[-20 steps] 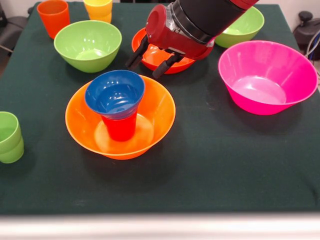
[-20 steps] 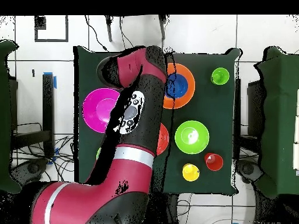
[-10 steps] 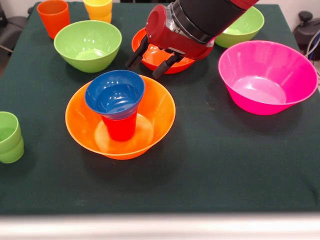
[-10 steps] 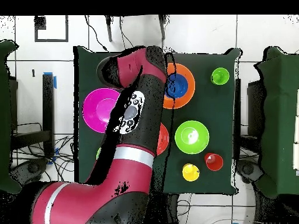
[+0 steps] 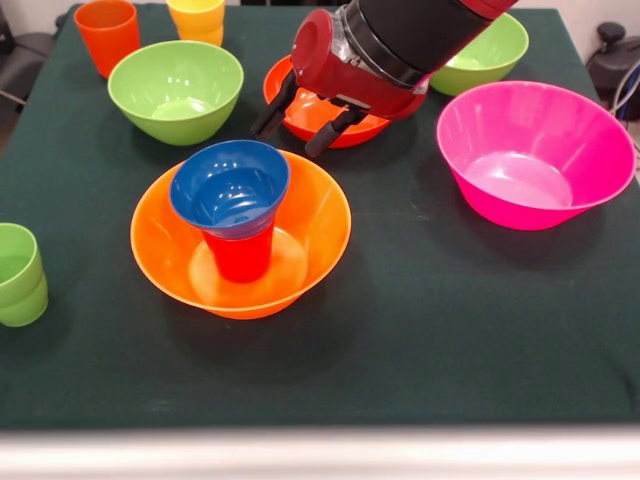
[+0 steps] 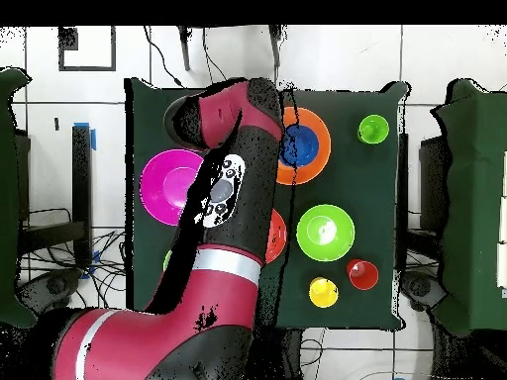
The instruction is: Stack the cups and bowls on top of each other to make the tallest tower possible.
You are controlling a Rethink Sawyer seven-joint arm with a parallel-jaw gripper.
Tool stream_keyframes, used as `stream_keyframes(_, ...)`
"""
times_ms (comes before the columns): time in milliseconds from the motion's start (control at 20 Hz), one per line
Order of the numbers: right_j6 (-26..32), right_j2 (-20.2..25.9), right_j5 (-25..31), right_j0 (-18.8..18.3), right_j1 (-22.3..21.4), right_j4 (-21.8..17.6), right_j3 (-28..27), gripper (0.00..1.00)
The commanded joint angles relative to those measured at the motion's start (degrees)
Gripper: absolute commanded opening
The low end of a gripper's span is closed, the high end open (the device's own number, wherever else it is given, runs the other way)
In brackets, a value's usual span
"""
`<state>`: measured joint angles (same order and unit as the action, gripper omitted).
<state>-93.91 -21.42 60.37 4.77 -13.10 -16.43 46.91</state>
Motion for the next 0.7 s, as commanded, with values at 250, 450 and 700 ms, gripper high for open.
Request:
stream_keyframes(250,-8.8,4.6,-1.9,0.5,3.6,0.7,2.4,1.0)
stream_keyframes(450,-9.0,4.5,-2.4,0.5,3.9,0.6,2.3,1.0)
stream_keyframes(700,-9.4,4.7,-3.7,0.3,4.5,0.4,2.4,1.0)
